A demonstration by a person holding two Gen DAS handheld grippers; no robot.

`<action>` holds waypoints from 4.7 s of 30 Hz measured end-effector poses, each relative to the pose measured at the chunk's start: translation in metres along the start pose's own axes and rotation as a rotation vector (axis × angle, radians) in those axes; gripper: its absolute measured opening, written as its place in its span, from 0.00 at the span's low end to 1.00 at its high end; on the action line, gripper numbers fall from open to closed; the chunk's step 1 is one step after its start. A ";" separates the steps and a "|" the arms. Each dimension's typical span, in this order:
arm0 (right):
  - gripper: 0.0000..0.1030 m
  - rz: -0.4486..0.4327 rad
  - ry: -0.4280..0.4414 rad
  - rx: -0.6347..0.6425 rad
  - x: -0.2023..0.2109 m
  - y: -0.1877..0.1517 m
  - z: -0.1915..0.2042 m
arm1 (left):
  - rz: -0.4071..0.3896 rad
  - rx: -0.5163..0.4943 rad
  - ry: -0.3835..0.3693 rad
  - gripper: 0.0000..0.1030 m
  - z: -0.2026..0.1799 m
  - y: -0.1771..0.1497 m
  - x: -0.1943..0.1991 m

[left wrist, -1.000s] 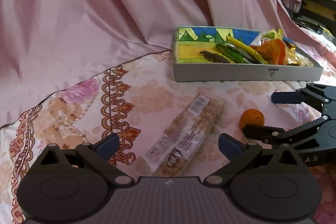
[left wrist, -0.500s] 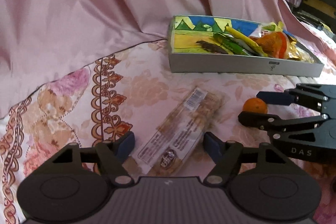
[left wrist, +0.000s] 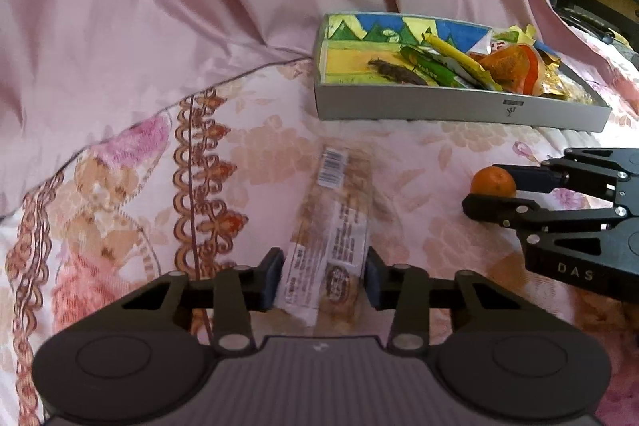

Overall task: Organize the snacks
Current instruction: 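Close the left tool on the granola bar while the right tool grasps the orange, then carry the granola bar with the left tool while the right tool carries the orange to the tray, then open the left tool over the tray while the right tool releases the orange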

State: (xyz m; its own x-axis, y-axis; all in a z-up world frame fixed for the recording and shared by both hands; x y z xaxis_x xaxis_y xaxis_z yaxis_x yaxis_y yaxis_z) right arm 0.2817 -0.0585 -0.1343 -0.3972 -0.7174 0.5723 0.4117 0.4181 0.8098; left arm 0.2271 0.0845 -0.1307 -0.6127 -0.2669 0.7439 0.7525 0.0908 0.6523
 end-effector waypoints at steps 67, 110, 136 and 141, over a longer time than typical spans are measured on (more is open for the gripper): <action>0.35 -0.075 -0.124 -0.085 0.097 0.001 0.012 | 0.011 0.223 -0.112 0.38 -0.016 0.009 0.072; 0.35 -0.345 -0.266 -0.244 0.083 0.066 -0.171 | -0.147 0.205 -0.129 0.38 -0.103 0.189 -0.018; 0.35 -0.264 -0.168 -0.164 0.004 0.067 -0.158 | 0.002 0.252 -0.005 0.39 -0.095 0.172 -0.107; 0.37 -0.264 -0.176 -0.166 0.003 0.069 -0.160 | 0.011 0.258 -0.014 0.39 -0.097 0.172 -0.109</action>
State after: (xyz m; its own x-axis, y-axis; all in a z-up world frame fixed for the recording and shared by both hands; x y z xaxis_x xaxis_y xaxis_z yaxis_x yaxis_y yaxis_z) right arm 0.4402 -0.1209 -0.0973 -0.6370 -0.6753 0.3718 0.3978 0.1251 0.9089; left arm 0.4468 0.0360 -0.1137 -0.6097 -0.2512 0.7518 0.6735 0.3359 0.6585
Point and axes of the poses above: each gripper's, at about its wrist camera, not at the fingertips, and x roughly against the way its jaws point, z to its left, y to its top, the point moved 8 cm from there along -x, roughly the way its jaws point, and after that the axes turned 9 degrees about y, right-handed, at the moved point
